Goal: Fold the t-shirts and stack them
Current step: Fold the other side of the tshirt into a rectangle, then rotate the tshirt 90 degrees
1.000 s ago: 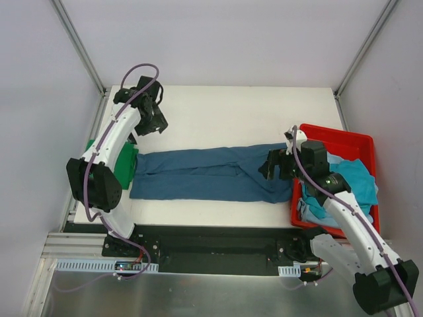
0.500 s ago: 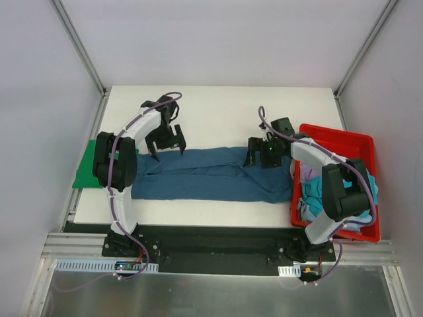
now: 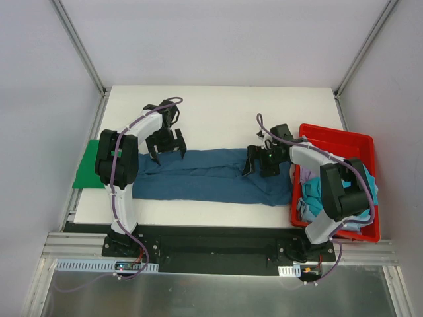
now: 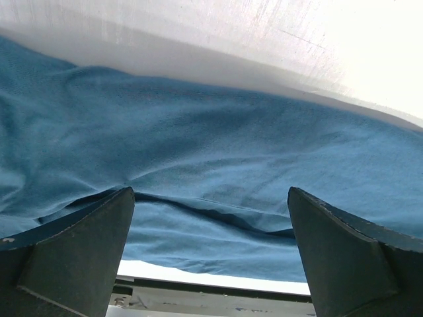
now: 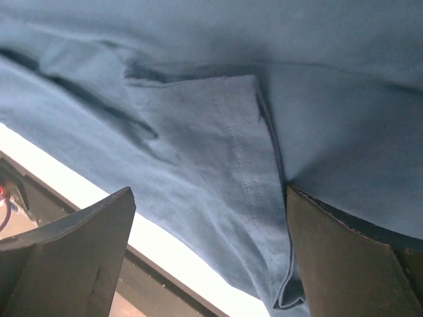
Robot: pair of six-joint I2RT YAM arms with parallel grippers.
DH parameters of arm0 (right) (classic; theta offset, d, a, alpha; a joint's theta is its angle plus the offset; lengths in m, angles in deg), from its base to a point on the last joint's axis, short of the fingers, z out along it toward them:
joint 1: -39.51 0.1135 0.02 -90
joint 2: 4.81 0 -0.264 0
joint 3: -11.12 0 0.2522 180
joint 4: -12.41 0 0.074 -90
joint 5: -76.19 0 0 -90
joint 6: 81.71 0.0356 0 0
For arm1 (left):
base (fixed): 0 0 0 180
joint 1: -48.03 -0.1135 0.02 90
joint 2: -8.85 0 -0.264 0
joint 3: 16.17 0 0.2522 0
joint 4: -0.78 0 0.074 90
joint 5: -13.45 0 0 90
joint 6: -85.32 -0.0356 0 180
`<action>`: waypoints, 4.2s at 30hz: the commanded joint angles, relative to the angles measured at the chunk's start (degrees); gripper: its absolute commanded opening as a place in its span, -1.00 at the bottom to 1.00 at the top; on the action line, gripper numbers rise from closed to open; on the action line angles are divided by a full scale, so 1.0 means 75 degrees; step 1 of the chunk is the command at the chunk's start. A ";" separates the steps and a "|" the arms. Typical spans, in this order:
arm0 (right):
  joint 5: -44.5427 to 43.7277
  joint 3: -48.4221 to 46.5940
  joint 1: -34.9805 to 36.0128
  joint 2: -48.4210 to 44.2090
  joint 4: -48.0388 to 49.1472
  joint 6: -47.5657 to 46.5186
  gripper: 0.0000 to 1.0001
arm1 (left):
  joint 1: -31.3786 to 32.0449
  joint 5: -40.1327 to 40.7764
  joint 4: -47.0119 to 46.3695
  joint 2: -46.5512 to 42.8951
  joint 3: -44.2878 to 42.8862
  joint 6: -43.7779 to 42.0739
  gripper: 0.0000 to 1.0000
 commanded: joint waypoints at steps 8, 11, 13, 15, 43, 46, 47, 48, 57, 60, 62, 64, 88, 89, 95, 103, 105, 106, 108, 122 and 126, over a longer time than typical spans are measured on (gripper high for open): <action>-0.0338 0.0614 0.1738 -0.1910 -0.0814 -0.0348 0.93 | 0.0006 0.0060 0.0087 0.0039 0.0022 0.0066 0.98; -0.0150 0.0732 0.2242 -0.2099 -0.0860 -0.0489 0.93 | -0.0005 0.0083 0.0099 0.0027 0.0010 0.0078 0.98; -0.0546 0.0756 0.2361 -0.2204 -0.0884 -0.0478 0.93 | 0.0006 0.0083 0.0087 -0.0008 0.0010 0.0078 0.98; -0.1027 0.0686 0.2349 -0.2356 -0.0884 -0.0501 0.93 | 0.0006 0.0001 0.0099 -0.0031 -0.0025 0.0078 0.98; 0.0895 -0.0135 0.2595 -0.1207 0.0499 0.0741 0.93 | -0.0005 -0.0057 0.0099 -0.0313 -0.0236 -0.0027 0.98; -0.0053 -0.0065 0.2397 -0.1664 0.0253 0.0950 0.93 | -0.0005 -0.0233 0.0099 -0.0383 -0.0318 -0.0039 0.98; -0.0172 -0.0007 0.2233 -0.1804 0.0241 0.1138 0.93 | 0.0006 -0.0280 0.0099 -0.0406 -0.0330 -0.0051 0.98; -0.0115 0.0110 0.2035 -0.1875 0.0276 0.1325 0.93 | 0.0006 -0.0327 0.0087 -0.0441 -0.0330 -0.0097 0.98; -0.0957 0.0814 0.0780 -0.1339 0.0159 0.2521 0.93 | 0.0357 -0.1160 -0.0065 -0.0255 -0.0318 -0.0145 0.98; -0.1461 0.0616 0.0498 -0.0765 0.0124 0.2686 0.93 | 0.0475 -0.1148 -0.0077 -0.0091 -0.0167 -0.0110 0.98; -0.1288 0.0242 0.0229 -0.0250 0.0054 0.2663 0.93 | 0.0475 -0.1054 -0.0089 -0.0090 0.0055 -0.0016 0.98; -0.1240 -0.0343 -0.0017 0.0394 -0.0203 0.2745 0.93 | 0.0498 -0.1252 -0.0100 -0.0160 0.0360 0.0054 0.98; -0.1038 -1.0376 -0.0031 0.5015 -0.1032 0.0802 0.93 | 0.2842 -0.1593 -0.0546 -0.1414 0.0149 0.0500 0.98; -0.1156 -1.0261 0.0063 0.4864 -0.1257 0.0614 0.93 | 0.2831 -0.1581 -0.0546 -0.1461 0.0359 0.0500 0.98; -0.1509 -0.7242 0.0777 0.3259 -0.1248 0.0424 0.93 | 0.2831 -0.1838 -0.0733 -0.1883 0.1544 -0.0027 0.98; -0.0923 -0.4670 0.1517 0.2564 -0.0227 0.1257 0.93 | 0.2831 -0.2190 -0.1178 -0.2082 0.2927 -0.0449 0.98; -0.0923 -0.4752 0.1505 0.2787 -0.0286 0.1292 0.93 | 0.2831 -0.2249 -0.1225 -0.2140 0.3149 -0.0438 0.98; -0.0877 -0.4775 0.1517 0.2939 -0.0298 0.1246 0.93 | 0.2831 -0.2249 -0.1248 -0.2164 0.3278 -0.0426 0.98; -0.0876 -0.4892 0.1505 0.3278 -0.0438 0.1257 0.93 | 0.2831 -0.2144 -0.1260 -0.2211 0.3536 -0.0321 0.98; -0.1474 -0.5514 0.0803 0.4346 -0.1176 0.1058 0.93 | 0.2819 -0.2014 -0.1529 -0.2878 0.4112 -0.0051 0.98; -0.1568 -0.5700 0.0603 0.4288 -0.1282 0.0754 0.93 | 0.2842 -0.2716 -0.1775 -0.3148 0.3959 -0.0180 0.98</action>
